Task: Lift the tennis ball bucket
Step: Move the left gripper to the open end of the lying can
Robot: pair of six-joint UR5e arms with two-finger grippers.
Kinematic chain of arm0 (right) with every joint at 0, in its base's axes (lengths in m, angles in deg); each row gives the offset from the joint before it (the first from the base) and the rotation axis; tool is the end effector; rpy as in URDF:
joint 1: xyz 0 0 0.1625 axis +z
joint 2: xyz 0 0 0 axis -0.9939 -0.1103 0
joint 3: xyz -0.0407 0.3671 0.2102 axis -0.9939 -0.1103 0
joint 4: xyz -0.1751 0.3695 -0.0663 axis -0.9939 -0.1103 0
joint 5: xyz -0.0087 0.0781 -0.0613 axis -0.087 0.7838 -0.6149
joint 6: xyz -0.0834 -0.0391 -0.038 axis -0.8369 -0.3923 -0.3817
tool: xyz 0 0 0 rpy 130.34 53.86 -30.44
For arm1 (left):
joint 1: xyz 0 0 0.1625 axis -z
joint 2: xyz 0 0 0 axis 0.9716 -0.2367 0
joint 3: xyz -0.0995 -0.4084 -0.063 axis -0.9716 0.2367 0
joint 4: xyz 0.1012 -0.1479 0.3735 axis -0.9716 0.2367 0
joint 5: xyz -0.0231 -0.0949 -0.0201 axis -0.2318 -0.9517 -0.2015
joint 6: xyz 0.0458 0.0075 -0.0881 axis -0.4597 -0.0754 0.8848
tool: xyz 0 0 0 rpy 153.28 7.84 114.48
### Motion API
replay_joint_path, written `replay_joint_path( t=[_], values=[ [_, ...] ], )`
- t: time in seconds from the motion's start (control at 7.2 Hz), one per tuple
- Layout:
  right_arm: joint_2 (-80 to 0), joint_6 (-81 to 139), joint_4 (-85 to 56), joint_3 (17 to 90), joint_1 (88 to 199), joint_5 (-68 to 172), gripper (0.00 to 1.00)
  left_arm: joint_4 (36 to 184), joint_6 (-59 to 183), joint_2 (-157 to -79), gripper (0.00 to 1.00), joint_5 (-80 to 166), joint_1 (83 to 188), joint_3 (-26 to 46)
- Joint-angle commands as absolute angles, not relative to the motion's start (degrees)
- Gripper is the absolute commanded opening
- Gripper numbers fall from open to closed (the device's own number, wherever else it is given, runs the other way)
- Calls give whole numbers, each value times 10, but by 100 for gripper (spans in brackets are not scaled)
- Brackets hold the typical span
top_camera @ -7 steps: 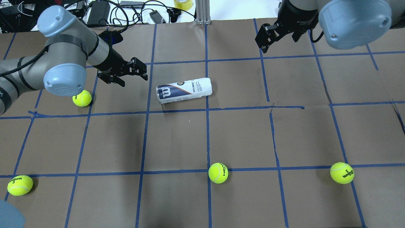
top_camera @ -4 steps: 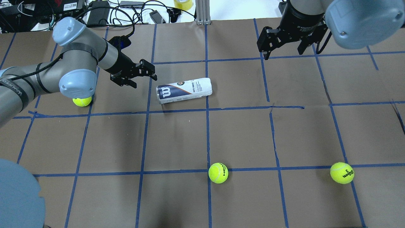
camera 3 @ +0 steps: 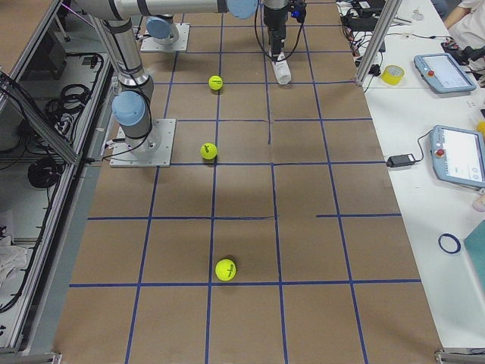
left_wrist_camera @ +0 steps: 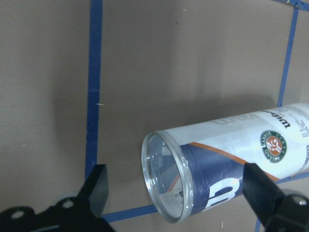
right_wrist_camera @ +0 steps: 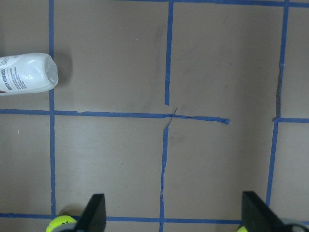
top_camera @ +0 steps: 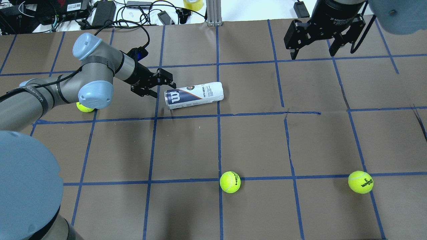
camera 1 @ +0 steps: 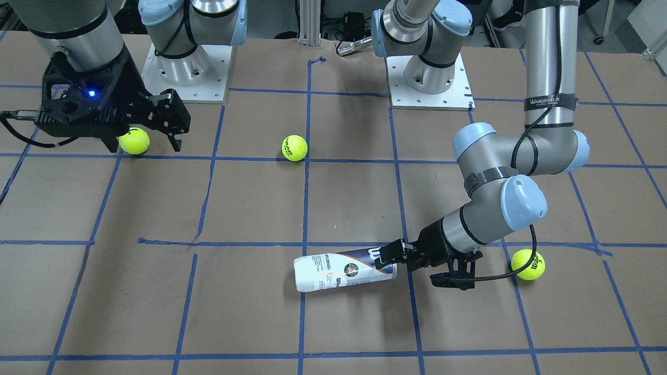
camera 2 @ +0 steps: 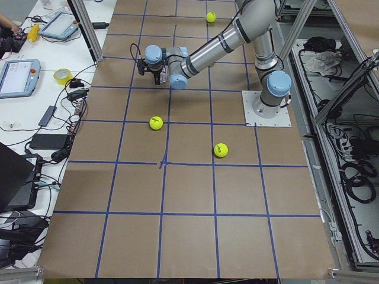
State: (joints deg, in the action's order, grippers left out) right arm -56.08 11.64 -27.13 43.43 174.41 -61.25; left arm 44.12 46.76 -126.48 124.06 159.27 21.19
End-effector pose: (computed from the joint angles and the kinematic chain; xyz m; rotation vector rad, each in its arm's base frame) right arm 0.1398 -0.5244 0.5098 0.0466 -3.1373 0.0503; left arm -0.1091 -0.6177 0.2003 0.1479 -2.6049 0.0435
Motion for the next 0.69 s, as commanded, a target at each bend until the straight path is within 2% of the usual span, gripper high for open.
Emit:
replay_joint_path(
  t=[0.0, 0.28, 0.56],
  values=[
    [-566, 136, -252, 435, 1745, -618, 100, 444, 486, -1282, 100, 1198, 1593, 211],
    [-568, 128, -254, 436, 1744, -640, 100, 439, 511, -1288, 98, 1186, 1593, 211],
    [-568, 126, -255, 435, 1743, -639, 100, 439, 550, -1288, 24, 1170, 1596, 210]
  ],
)
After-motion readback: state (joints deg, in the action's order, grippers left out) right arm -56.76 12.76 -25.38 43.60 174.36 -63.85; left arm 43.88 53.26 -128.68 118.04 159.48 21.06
